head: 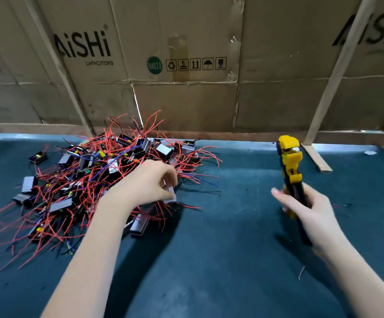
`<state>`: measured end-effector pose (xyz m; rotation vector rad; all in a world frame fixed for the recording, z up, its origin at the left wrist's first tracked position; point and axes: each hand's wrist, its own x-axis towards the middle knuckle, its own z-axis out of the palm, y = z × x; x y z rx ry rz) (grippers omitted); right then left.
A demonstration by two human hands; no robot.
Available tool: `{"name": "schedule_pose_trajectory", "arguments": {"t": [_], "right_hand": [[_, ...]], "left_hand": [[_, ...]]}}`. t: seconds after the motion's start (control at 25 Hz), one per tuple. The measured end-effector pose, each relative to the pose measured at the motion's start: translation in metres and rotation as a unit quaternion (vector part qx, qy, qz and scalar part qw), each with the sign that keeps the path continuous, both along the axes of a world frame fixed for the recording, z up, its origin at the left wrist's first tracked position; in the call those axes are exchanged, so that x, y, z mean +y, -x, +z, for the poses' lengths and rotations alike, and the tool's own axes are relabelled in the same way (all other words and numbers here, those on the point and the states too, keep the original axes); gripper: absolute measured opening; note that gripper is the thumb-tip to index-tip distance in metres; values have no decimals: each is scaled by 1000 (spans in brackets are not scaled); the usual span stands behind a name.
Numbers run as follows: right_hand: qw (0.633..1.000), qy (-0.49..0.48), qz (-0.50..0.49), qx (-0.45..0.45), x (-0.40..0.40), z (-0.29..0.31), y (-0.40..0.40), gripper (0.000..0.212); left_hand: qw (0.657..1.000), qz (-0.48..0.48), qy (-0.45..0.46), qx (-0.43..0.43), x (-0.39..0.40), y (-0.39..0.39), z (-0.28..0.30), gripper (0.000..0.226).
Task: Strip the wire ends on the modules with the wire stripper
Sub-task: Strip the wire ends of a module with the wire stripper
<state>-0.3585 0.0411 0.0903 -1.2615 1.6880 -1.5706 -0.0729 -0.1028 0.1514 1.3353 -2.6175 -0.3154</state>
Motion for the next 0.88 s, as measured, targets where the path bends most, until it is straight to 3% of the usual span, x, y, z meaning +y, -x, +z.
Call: {"name": "schedule_pose_trajectory", "arguments": {"t": [0.08,0.2,0.36,0.48,0.52,0.6,0.68,0.72,0.8,0.88], "right_hand": [[997,-12,62,-53,-2,-1,-7,55],[999,-38,25,21,-2,-6,-2,52],[981,-90,-150,89,-4,-6,14,38],[980,-102,-172,21,-4,-6,27,45],[983,-96,-158,-20,-3,-5,29,46],[985,-88,-134,-70,-3,-5,30,45],[987,-84,-122,-58,-2,-4,27,48],[989,-80,-115,-45,-2,-4,25,49],[991,-71,-105,-28,-1,-3,21,50],[991,-68,-111,-3,-1,-3,20,50]], "left_hand": [[1000,15,23,12,0,-9,-19,42],[996,31,84,-10,0,-3,-45,58],[986,84,136,-53,-3,7,-57,47],[983,80,159,-54,2,12,-56,39],[987,60,148,-7,6,10,-53,40],[980,-6,51,192,17,8,-45,43],[912,-99,-93,387,27,14,-38,45],[875,-138,-161,435,32,19,-38,46],[852,-179,-244,427,37,32,-44,46],[878,-164,-284,349,37,41,-56,44]]}}
